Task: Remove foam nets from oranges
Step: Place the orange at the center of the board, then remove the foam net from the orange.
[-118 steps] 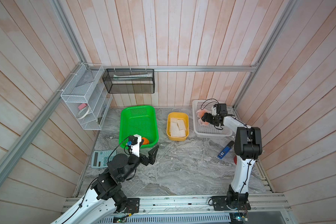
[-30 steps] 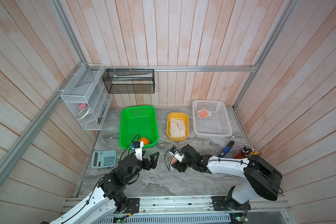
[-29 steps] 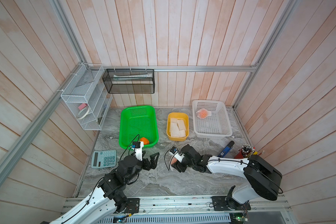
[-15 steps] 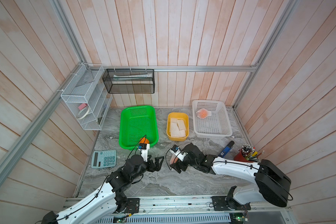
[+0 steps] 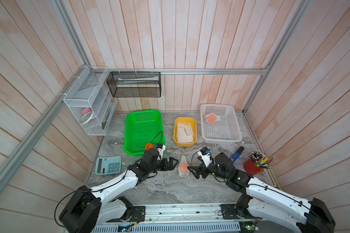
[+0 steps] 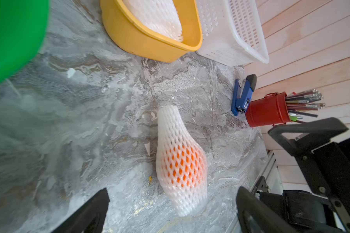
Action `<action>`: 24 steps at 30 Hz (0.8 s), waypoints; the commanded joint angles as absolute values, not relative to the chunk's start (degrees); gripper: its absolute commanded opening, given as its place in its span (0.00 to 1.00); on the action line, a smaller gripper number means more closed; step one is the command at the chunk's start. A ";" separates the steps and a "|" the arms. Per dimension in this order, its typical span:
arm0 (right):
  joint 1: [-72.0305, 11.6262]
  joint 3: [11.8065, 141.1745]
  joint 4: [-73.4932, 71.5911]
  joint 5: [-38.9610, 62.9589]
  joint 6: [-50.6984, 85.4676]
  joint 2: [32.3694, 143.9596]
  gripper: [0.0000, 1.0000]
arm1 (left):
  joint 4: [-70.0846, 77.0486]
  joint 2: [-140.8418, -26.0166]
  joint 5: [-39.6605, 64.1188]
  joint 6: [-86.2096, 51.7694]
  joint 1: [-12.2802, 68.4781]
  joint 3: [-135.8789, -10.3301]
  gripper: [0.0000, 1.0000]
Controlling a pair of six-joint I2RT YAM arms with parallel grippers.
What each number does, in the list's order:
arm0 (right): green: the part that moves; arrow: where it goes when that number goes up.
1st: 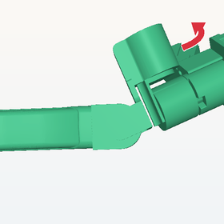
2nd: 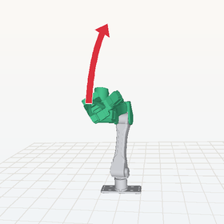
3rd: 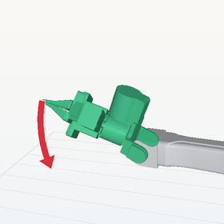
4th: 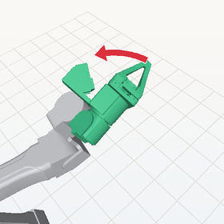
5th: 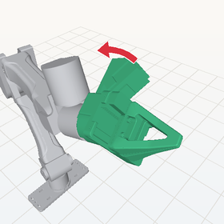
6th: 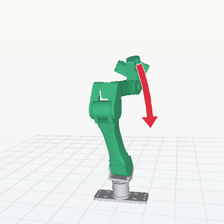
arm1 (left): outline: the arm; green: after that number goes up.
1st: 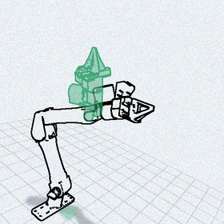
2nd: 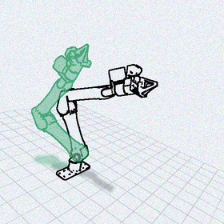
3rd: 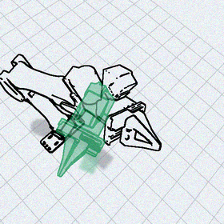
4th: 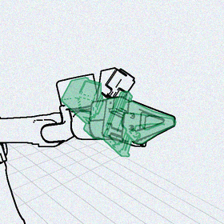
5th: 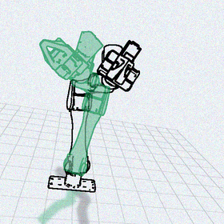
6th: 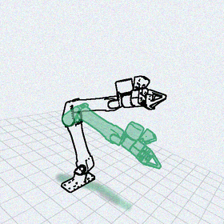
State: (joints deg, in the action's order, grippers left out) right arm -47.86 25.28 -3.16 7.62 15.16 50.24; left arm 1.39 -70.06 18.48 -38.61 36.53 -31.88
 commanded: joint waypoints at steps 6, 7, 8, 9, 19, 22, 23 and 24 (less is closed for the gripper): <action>-47.63 19.43 -0.92 6.63 22.67 45.80 0.96 | 0.39 -83.69 25.51 -35.01 36.31 -42.40 1.00; -47.64 19.15 -0.76 6.42 22.94 45.79 0.97 | -0.46 -85.06 25.33 -34.50 36.30 -43.36 1.00; -47.59 18.87 -0.79 6.49 23.01 45.79 0.96 | -1.10 -86.45 25.48 -33.96 36.38 -44.47 1.00; -47.64 18.32 -1.37 6.89 23.12 45.66 0.96 | -1.73 -87.80 25.36 -33.46 36.36 -45.47 1.00; -47.59 15.89 -3.30 7.89 24.61 43.82 0.96 | -7.42 -98.45 24.97 -29.41 36.47 -53.42 0.95; -47.64 15.21 -3.45 7.46 24.65 43.26 0.95 | -9.06 -100.61 24.38 -28.58 36.99 -55.63 0.95; -47.62 15.07 -3.49 7.49 24.61 43.18 0.95 | -9.21 -101.19 24.34 -28.56 37.09 -56.01 0.94; -47.64 14.90 -3.41 7.48 24.76 43.15 0.96 | -9.15 -101.66 24.31 -28.59 37.20 -56.31 0.94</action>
